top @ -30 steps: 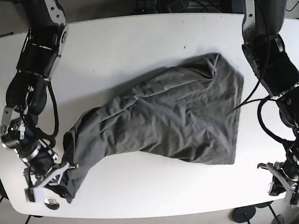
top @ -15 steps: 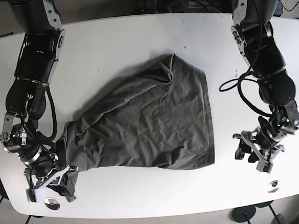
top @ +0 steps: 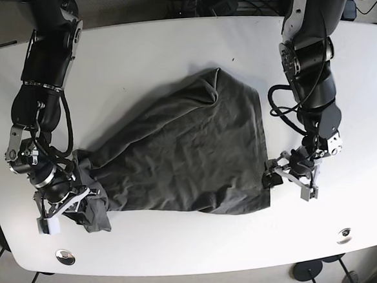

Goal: Fold the T-shirt properly
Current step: 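Grasp the shirt's other hem corner with the right gripper, then lift the shirt with both grippers and swing it flat onto the table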

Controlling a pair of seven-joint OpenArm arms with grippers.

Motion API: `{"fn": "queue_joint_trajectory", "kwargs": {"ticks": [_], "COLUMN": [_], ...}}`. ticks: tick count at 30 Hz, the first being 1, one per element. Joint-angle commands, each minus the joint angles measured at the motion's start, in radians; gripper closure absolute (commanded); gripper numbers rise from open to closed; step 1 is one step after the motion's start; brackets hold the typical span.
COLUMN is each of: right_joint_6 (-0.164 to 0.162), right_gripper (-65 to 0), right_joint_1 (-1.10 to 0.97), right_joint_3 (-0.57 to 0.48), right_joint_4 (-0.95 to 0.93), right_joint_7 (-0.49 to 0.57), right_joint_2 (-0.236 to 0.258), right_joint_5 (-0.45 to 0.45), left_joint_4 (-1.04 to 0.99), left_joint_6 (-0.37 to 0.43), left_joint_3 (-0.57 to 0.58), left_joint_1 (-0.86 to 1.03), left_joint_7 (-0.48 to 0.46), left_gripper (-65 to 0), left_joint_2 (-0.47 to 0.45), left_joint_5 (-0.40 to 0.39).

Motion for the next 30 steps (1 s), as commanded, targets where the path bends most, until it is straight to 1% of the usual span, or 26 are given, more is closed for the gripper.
{"fn": "queue_joint_trajectory", "kwargs": {"ticks": [1,5,8,13,14,15,17,19,20,21,22,24,25,27,29,30], "right_joint_6": [0.007,0.007,0.007,0.007,0.007,0.007,0.007,0.007,0.007,0.007,0.007,0.007,0.007,0.007,0.007,0.005], "right_gripper": [-2.2,-2.2,-2.2,-2.2,-2.2,-2.2,-2.2,-2.2,-2.2,-2.2,-2.2,-2.2,-2.2,-2.2,-2.2,-2.2], "right_joint_1": [0.016,0.011,0.010,0.001,-0.004,-0.007,-0.010,-0.010,-0.012,-0.012,-0.012,-0.012,-0.019,-0.033,-0.059,-0.073], "right_joint_3": [0.004,0.004,0.006,0.006,0.006,0.006,0.006,0.006,0.006,0.006,0.006,0.007,0.007,0.041,0.072,0.078], "right_joint_4": [0.039,0.053,0.053,0.053,0.053,0.053,0.053,0.053,0.053,0.053,0.053,0.053,0.053,0.074,0.102,0.113], "right_joint_7": [0.029,0.029,0.029,0.029,0.029,0.029,0.029,0.029,0.029,0.029,0.029,0.029,0.029,0.029,0.022,0.022], "right_joint_2": [0.013,0.013,0.013,0.013,0.013,0.013,0.013,0.013,0.013,0.013,0.013,0.013,0.015,0.015,0.013,0.021], "right_joint_5": [0.016,0.016,0.016,0.016,0.016,0.016,0.016,0.016,0.016,0.016,0.016,0.016,0.016,0.021,0.047,0.075], "left_joint_4": [-0.036,-0.119,-0.188,-0.203,-0.203,-0.203,-0.205,-0.203,-0.203,-0.202,-0.200,-0.189,-0.154,-0.051,0.108,0.243], "left_joint_6": [-0.009,-0.006,-0.005,-0.002,0.008,0.043,0.090,0.112,0.109,0.107,0.106,0.044,0.017,0.009,0.009,0.008], "left_joint_3": [-0.001,-0.001,-0.003,-0.003,-0.003,-0.004,-0.004,-0.004,-0.004,-0.004,-0.004,-0.006,-0.007,-0.024,-0.066,-0.087], "left_joint_1": [-0.053,-0.082,-0.095,-0.089,-0.089,-0.089,-0.089,-0.089,-0.089,-0.089,-0.090,-0.093,-0.092,-0.081,-0.015,0.027], "left_joint_7": [-0.019,-0.020,-0.020,-0.022,-0.034,-0.078,-0.134,-0.163,-0.163,-0.161,-0.161,-0.161,-0.131,-0.057,0.029,0.090], "left_gripper": [-51.3,-51.3,-51.3,-50.6,-47.6,-38.9,-23.6,-7.6,-2.4,-0.8,-0.8,-0.7,-0.6,-0.6,-0.6,-0.6], "left_joint_2": [0.021,0.082,0.111,0.156,0.156,0.156,0.148,0.130,0.111,0.102,0.094,0.076,0.071,0.071,0.071,0.071], "left_joint_5": [-0.017,-0.018,-0.018,-0.017,-0.018,-0.018,-0.018,-0.018,-0.018,-0.018,-0.020,-0.020,-0.020,-0.020,-0.020,-0.020]}}
